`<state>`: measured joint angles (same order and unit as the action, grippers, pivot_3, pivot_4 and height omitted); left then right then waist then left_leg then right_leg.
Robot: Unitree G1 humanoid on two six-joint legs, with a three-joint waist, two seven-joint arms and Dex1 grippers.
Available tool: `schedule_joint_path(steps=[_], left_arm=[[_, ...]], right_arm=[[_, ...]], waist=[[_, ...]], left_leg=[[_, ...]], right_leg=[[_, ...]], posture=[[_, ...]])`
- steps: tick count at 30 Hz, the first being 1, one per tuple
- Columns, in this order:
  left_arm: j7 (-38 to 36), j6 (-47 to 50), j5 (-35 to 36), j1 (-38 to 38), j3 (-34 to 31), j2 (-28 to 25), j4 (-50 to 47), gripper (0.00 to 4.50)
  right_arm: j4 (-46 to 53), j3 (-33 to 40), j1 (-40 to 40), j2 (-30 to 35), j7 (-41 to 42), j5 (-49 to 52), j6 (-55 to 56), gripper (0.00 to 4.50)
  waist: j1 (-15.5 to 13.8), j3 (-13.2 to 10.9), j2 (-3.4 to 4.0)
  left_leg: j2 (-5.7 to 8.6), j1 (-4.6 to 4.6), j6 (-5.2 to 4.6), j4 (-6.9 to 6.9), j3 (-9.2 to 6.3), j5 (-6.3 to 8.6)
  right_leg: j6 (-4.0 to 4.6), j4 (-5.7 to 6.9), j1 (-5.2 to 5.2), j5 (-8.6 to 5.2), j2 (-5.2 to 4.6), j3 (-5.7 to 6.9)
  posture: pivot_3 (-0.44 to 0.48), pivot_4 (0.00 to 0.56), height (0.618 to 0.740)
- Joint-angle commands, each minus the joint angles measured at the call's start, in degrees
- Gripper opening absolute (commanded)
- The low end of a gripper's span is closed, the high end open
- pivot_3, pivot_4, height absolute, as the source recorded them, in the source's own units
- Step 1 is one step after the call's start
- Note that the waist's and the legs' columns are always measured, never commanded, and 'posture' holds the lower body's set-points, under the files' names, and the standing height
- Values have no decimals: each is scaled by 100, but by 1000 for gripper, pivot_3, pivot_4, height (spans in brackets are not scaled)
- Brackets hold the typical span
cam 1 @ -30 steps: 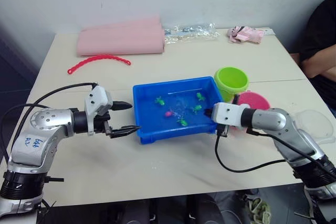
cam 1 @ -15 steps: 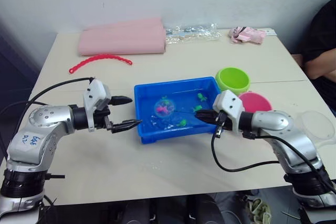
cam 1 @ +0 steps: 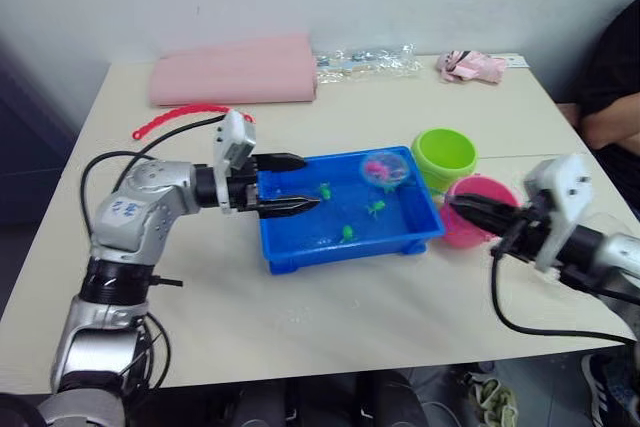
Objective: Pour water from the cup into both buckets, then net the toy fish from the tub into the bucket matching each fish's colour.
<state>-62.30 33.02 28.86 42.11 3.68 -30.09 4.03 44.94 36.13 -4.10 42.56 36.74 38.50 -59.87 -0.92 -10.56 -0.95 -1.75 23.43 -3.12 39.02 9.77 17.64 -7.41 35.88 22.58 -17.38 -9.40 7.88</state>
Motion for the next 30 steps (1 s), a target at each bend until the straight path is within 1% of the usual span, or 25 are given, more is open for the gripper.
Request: schedule_joint_path(steps=[1, 3, 5, 9, 13, 17, 18, 19, 21, 26, 28, 30], left_arm=[[-303, -329, -71, 314, 173, 208, 278, 4487], [-444, -466, -134, 444, 269, 340, 473, 4487], [-562, -598, -196, 562, 329, 451, 666, 4487], [-732, -821, -317, 727, 398, 607, 982, 4487], [-815, -926, -396, 833, 398, 681, 1173, 4487], [-838, -981, -447, 894, 369, 705, 1272, 4487], [-828, -975, -454, 907, 351, 703, 1270, 4487], [-817, -968, -457, 910, 334, 697, 1255, 4487], [-788, -954, -464, 907, 304, 680, 1224, 4487], [-705, -910, -461, 853, 230, 606, 1132, 4487], [-668, -888, -450, 810, 208, 580, 1078, 4487], [-632, -871, -448, 744, 190, 557, 1011, 4487]], right_arm=[[492, 1038, 490, 236, -30, 2, -7, 0], [634, 1443, 1018, 406, 99, -334, 228, 0], [696, 1692, 1639, 534, 230, -877, 692, 0], [585, 1815, 2539, 555, 294, -1945, 1803, 0], [55, 1627, 3458, 925, 339, -3940, 4096, 0], [-577, 1541, 3814, 1290, 133, -5369, 6218, 0], [-813, 1554, 3950, 1515, -64, -6037, 7053, 0], [-1016, 1560, 4000, 1641, -241, -6490, 7651, 0], [-1382, 1527, 4006, 1755, -519, -7049, 8362, 0], [-2004, 1485, 3684, 1828, -838, -7498, 9083, 0], [-2137, 1458, 3455, 1874, -775, -7307, 9141, 0], [-2248, 1381, 3151, 1810, -574, -6722, 8842, 0]], waist=[[-29, 0, 0], [-46, 0, 0], [-51, 0, 0], [-44, 1, -2], [-23, 1, -1], [-17, 1, -1], [-15, 1, -1], [-12, 1, -1], [-8, -2, -6], [-20, -3, -8], [7, -3, -7], [26, -3, -7]], left_leg=[[0, 0, 0, -1, 0, 0], [2, 1, -2, -1, 2, 1], [1, 0, -3, 0, 2, 2], [3, -4, -5, 4, 5, 1], [4, -13, -5, 4, 15, 1], [0, -16, -4, 3, 16, 0], [1, -15, -4, 3, 17, 0], [0, -15, -3, 3, 16, 0], [0, -15, -2, 4, 18, 0], [0, -13, 0, 4, 12, -2], [-2, -14, 0, 4, 12, -2], [-4, -15, 1, 4, 10, -4]], right_leg=[[0, -1, -1, 0, 0, 1], [0, -2, -1, 0, 0, -1], [0, -4, -2, 0, 0, -1], [-2, -4, -4, 1, -1, -6], [-3, -15, -3, 1, -1, -15], [-4, -16, -3, 0, 2, -17], [-4, -16, -3, 0, 2, -16], [-4, -18, -3, 0, 2, -16], [-5, -17, -2, -1, 1, -19], [-5, -23, -5, -1, 1, -17], [-5, -21, -5, -1, 2, -17], [-4, -19, -6, -2, 2, -16]], posture=[[0, 150, 738], [0, 150, 738], [0, 150, 738], [0, 150, 738], [0, 150, 738], [0, 150, 738], [0, 150, 738], [0, 150, 738], [0, 150, 738], [0, 150, 738], [0, 150, 738], [0, 150, 738]])
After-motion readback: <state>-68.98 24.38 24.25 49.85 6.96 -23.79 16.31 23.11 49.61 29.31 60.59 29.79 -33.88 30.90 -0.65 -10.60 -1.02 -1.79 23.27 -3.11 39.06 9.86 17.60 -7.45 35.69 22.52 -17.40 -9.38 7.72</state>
